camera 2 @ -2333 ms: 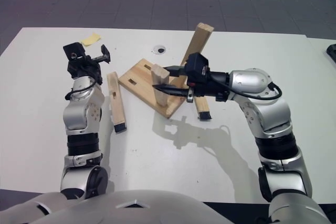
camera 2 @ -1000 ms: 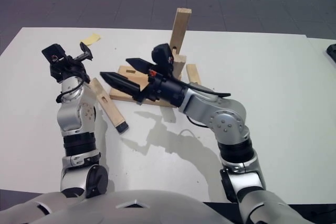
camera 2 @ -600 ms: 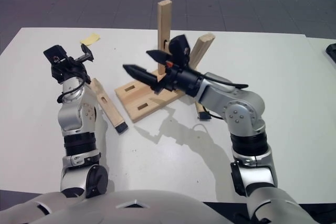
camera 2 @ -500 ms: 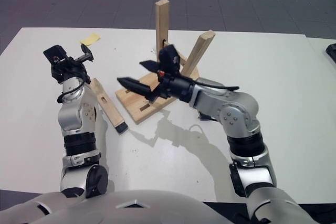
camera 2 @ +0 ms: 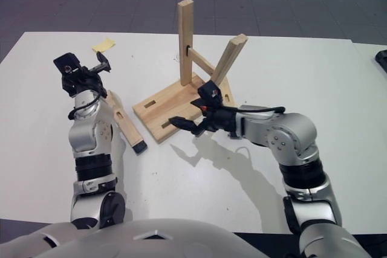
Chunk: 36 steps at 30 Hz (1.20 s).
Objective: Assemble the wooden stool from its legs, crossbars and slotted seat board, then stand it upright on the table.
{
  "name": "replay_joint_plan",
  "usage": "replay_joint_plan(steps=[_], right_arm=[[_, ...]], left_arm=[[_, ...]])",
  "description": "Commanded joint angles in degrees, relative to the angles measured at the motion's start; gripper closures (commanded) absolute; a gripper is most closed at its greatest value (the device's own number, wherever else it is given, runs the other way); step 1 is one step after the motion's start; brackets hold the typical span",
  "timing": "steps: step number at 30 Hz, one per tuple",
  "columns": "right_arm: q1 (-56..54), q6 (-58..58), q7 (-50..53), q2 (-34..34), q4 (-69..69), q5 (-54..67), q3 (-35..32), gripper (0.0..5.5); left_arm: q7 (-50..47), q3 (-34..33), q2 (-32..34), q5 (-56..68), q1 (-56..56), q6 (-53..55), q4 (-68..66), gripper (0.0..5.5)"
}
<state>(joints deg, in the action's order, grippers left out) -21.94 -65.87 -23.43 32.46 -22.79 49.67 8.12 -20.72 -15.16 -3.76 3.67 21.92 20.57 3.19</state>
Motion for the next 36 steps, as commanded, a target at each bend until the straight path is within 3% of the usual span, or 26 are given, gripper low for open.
replay_joint_plan(steps=[1, 13, 23, 28, 36], right_arm=[[-0.18, 0.41, -4.71, 5.44, -2.58, -2.41, 0.4, 0.11], [-5.47, 11.11, -9.51, 12.92, 2.97, -22.54, 5.53, 0.11], [-10.81, 20.36, -7.92, 7.14, 9.38, -33.86, 7.21, 0.11], [-11.5, 22.1, -7.31, 6.21, 12.98, -38.27, 6.64, 0.11], [-5.72, 20.55, -14.12, 11.42, 7.23, -35.33, 0.36, 0.11]], left_arm=[[-0.58, 0.29, -0.35, -0.39, -1.48, 1.02, 1.12, 0.1], [-0.87, 1.24, -1.01, -0.53, -2.31, 2.0, 1.09, 0.1], [-0.99, 1.15, -1.08, -0.5, -1.88, 1.67, -0.25, 0.1], [-0.93, 1.15, -1.01, -0.49, -1.93, 1.81, -0.31, 0.1], [-1.27, 1.01, -1.21, -0.52, -2.36, 1.51, -0.66, 0.1]])
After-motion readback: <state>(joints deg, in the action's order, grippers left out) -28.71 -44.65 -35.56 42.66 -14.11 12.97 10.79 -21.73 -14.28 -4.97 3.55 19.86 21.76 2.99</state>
